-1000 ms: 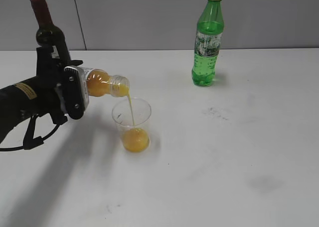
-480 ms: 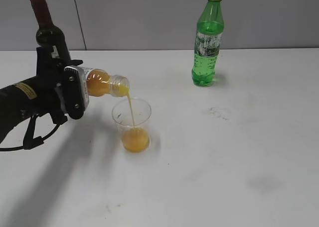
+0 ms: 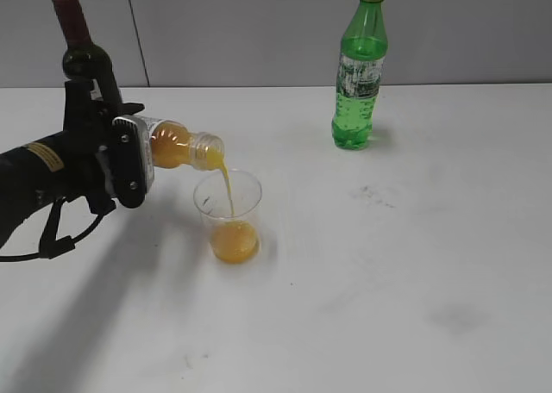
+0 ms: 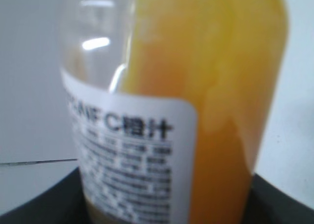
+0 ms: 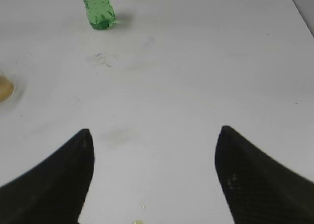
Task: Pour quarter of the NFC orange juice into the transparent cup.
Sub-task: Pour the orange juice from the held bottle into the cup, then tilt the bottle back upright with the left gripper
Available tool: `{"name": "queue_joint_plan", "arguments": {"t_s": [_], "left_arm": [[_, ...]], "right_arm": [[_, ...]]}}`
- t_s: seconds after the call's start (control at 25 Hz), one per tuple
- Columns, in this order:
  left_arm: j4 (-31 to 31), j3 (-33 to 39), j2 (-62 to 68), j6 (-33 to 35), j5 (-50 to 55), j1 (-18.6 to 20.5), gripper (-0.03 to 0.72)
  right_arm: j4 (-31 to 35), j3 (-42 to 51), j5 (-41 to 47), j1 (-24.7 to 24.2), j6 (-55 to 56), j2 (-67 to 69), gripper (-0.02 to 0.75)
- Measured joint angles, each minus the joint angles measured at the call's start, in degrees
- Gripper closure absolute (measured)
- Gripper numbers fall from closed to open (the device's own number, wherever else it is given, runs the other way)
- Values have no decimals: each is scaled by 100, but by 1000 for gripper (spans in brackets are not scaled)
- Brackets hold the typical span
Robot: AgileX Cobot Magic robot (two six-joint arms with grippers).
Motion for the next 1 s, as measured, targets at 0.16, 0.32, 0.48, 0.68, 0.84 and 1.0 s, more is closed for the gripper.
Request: {"name": "queue_joint_plan", "arguments": {"t_s": [0.16,0.32,0.48,0.68,0.84,1.0], "left_arm": [[0,0,0,0,0,0,223],[0,0,0,0,0,0,223],[0,0,0,5,0,0,223],[0,0,0,5,0,0,223],[0,0,0,5,-1,0,223],[0,0,0,5,-6,0,223]], "right_arm": [[0,0,0,0,0,0,148],[0,0,0,0,0,0,148],[0,0,0,0,0,0,148],[0,0,0,0,0,0,148],[0,0,0,0,0,0,148],[0,0,0,0,0,0,148]]}}
